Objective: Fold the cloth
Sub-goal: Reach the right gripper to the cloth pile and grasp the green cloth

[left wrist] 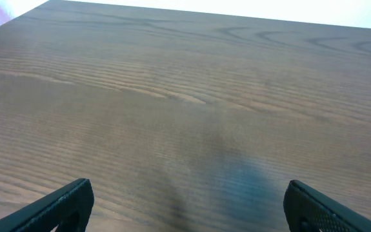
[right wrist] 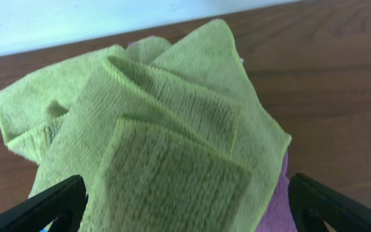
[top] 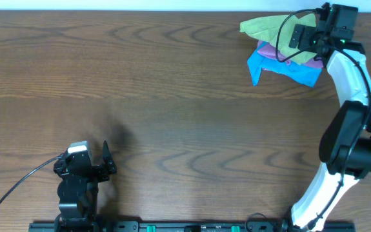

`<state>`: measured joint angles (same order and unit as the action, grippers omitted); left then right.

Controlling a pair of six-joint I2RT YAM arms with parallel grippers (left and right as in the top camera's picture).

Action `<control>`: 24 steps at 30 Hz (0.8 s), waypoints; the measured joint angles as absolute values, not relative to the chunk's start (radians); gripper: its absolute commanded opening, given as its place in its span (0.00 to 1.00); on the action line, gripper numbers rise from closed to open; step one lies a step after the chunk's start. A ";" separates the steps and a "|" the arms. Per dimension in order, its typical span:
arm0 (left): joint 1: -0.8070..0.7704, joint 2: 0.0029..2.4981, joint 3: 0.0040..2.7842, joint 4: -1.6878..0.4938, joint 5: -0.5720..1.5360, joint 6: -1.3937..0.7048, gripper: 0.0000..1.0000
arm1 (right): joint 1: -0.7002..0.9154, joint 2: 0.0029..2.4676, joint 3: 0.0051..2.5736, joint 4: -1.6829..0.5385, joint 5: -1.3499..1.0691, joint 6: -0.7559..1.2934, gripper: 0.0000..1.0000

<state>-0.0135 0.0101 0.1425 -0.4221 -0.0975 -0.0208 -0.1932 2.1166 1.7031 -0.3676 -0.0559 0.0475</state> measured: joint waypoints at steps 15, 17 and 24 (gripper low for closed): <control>-0.014 0.010 0.142 -0.422 -0.097 -0.021 0.95 | -0.193 2.194 1.706 -0.297 -0.060 0.046 0.01; -0.014 0.010 0.142 -0.422 -0.097 -0.021 0.95 | -0.193 2.194 1.706 -0.293 -0.060 0.047 0.01; -0.014 0.010 0.142 -0.422 -0.097 -0.021 0.95 | -0.192 2.115 1.706 -0.316 -0.061 0.030 0.01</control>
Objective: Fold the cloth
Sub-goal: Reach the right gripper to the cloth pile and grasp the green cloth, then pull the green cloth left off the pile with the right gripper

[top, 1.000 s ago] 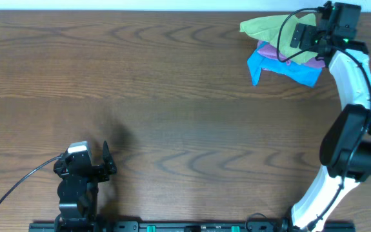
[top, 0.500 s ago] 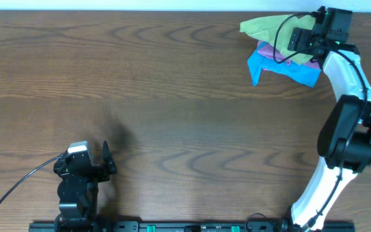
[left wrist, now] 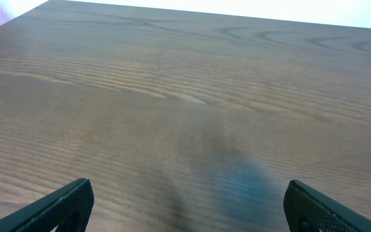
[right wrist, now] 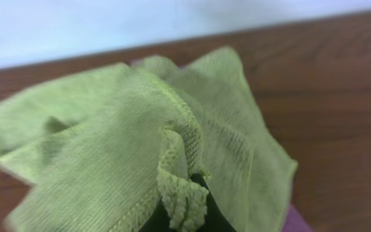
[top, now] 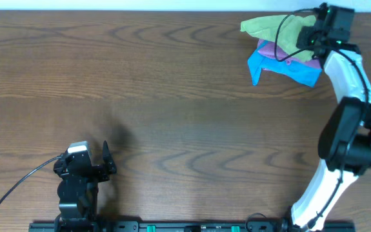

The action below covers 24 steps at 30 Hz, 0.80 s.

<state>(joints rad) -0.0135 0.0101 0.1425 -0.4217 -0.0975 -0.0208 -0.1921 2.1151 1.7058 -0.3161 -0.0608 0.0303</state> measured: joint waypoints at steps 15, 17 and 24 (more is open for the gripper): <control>-0.014 0.010 0.142 -0.422 -0.097 -0.021 0.95 | -0.032 1.699 1.723 -0.871 -0.083 -0.112 0.01; -0.014 0.010 0.142 -0.422 -0.097 -0.021 0.96 | 0.002 1.677 1.722 -0.958 -0.097 -0.128 0.01; -0.014 0.010 0.142 -0.422 -0.097 -0.021 0.95 | 0.198 1.565 1.722 -1.129 -0.173 -0.156 0.01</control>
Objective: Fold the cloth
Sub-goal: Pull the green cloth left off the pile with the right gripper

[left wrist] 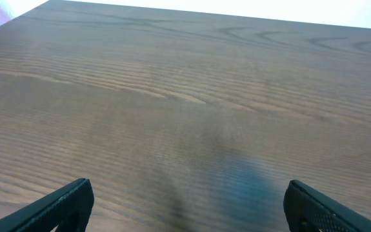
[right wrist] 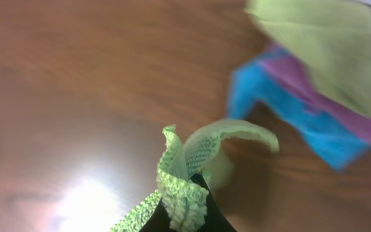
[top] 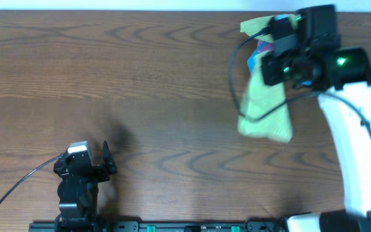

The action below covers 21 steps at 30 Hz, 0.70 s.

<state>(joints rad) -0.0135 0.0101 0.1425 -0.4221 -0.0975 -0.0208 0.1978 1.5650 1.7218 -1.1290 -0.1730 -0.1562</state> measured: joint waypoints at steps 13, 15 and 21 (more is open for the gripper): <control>-0.014 0.010 0.142 -0.422 -0.097 -0.021 0.95 | 0.679 1.553 1.722 -1.065 -0.375 -0.149 0.01; -0.014 0.010 0.142 -0.422 -0.097 -0.021 0.95 | 0.718 1.567 1.722 -1.034 -0.389 -0.138 0.01; -0.014 0.010 0.142 -0.422 -0.097 -0.021 0.95 | 0.754 1.620 1.722 -0.984 -0.393 -0.122 0.01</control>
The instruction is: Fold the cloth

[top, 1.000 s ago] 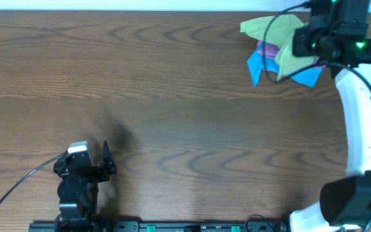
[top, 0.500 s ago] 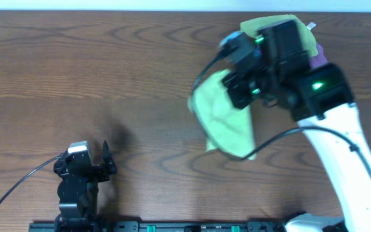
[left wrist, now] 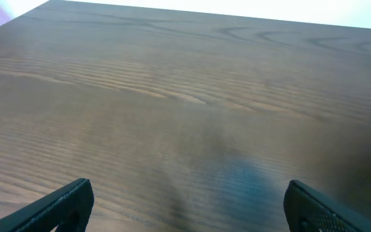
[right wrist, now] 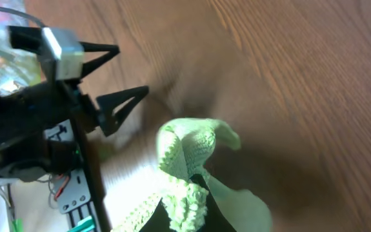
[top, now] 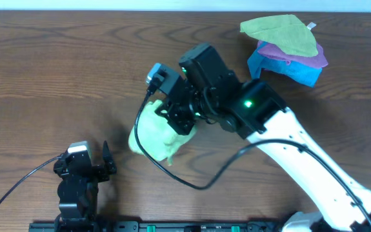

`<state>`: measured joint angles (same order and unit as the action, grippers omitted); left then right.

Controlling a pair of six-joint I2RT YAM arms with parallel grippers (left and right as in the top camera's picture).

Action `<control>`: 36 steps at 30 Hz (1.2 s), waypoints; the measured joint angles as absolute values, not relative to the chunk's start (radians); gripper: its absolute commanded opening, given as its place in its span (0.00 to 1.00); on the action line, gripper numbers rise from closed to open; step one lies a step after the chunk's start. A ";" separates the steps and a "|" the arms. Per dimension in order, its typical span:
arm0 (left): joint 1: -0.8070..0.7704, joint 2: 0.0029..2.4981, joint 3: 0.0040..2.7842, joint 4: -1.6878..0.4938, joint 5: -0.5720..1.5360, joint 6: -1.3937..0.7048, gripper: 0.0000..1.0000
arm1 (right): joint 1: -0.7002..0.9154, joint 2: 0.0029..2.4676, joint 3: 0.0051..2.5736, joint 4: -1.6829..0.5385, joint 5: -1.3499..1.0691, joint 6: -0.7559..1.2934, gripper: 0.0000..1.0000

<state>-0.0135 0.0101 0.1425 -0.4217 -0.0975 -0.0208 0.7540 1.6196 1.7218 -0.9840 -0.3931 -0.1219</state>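
Observation:
A light green cloth hangs bunched from my right gripper over the middle-left of the wooden table. In the right wrist view the cloth's hemmed edge is pinched between the shut jaws of the right gripper. My left gripper rests at the table's front left. The left wrist view shows the left gripper open, with only bare wood between its fingers.
A pile of cloths stays at the back right: a green one on top, a purple one and a blue one beneath. The left arm shows in the right wrist view, close to the hanging cloth.
My right gripper, still shut on the light green cloth, has moved from right of centre to the middle-left of the table, near the left arm. The left arm has not moved.
My right gripper stood open over the cloth pile at the back right. Then it was shut on the top light green cloth. Then it held that cloth clear of the pile, and now over the middle-left of the table. The left gripper stayed open.

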 measured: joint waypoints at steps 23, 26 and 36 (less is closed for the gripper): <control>-0.014 0.010 0.142 -0.422 -0.097 -0.021 0.96 | 0.436 1.956 1.720 -0.722 -0.089 -0.099 0.86; -0.014 0.010 0.142 -0.422 -0.097 -0.021 0.95 | 0.448 1.935 1.720 -0.845 -0.155 -0.076 0.78; -0.014 0.010 0.142 -0.422 -0.097 -0.021 0.96 | 0.542 1.945 1.638 -0.976 -0.333 -0.046 0.82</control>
